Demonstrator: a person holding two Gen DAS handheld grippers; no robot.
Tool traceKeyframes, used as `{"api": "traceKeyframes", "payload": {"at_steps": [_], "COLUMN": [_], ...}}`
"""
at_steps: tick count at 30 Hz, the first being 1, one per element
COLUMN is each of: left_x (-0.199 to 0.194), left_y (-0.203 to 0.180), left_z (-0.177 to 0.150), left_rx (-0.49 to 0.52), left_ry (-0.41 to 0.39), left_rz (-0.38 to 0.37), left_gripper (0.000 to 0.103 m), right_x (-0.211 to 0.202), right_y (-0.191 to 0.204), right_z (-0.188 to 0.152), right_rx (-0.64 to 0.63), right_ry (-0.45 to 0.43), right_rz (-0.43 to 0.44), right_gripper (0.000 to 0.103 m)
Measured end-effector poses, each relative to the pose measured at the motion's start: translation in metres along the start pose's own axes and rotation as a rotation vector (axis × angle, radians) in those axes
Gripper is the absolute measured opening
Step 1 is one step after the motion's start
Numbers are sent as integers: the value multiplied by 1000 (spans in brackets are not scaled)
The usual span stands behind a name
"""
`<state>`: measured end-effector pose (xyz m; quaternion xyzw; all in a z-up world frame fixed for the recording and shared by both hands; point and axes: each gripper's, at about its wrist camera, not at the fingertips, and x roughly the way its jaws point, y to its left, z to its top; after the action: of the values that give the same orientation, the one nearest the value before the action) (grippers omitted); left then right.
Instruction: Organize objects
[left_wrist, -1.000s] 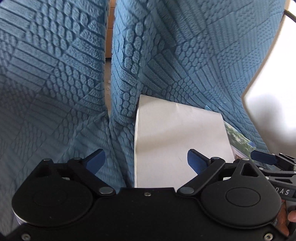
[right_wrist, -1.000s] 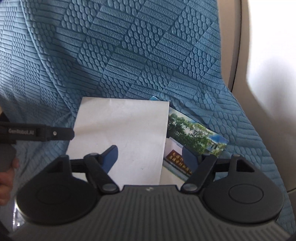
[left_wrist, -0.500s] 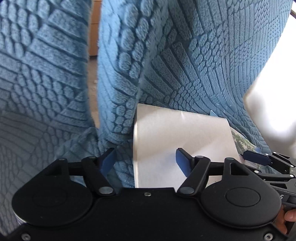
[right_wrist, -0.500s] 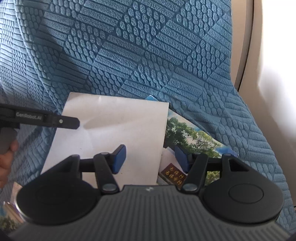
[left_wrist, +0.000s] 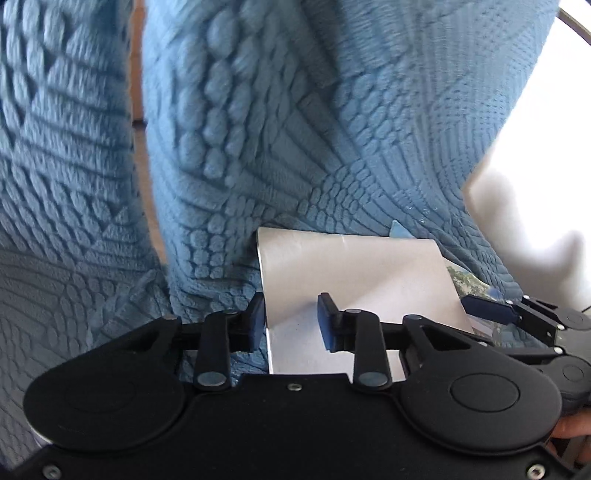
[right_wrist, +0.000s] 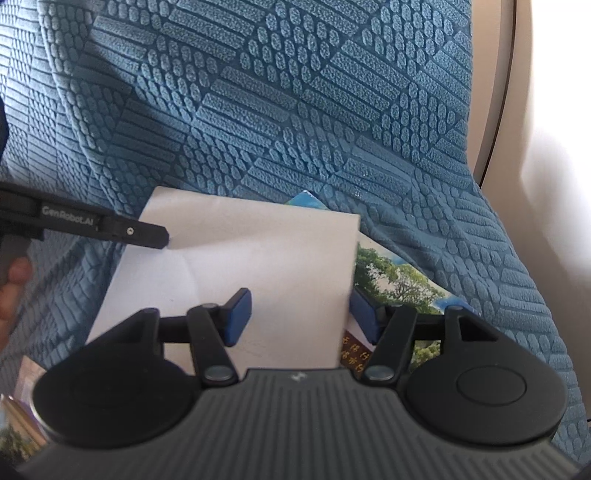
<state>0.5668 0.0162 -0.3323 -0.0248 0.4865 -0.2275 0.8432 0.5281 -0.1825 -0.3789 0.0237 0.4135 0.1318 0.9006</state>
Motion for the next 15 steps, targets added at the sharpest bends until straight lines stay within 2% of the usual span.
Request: {"api": "traceKeyframes", "payload": {"at_steps": [2, 6, 10, 13, 15], "left_x": [-9, -26, -43, -50, -48], "left_y": [-2, -5, -10, -17, -24], "left_z": [0, 2, 4, 4, 2], "left_rx": [27, 75, 138, 205, 243], "left_ry": [-21, -53, -81, -70, -52], "left_rz": [-15, -91, -218, -304, -327], "left_gripper": [24, 23, 23, 23, 23], "right_x": [1, 2, 4, 4, 5], "right_y": [-1, -3, -4, -6, -7], "right_z": [1, 2, 2, 3, 2], "right_rx": [4, 21, 30, 42, 46], "right_ry": [-3, -8, -11, -18, -20], "right_rz": [5, 10, 11, 18, 23], "right_gripper": [63, 63, 63, 63, 63]}}
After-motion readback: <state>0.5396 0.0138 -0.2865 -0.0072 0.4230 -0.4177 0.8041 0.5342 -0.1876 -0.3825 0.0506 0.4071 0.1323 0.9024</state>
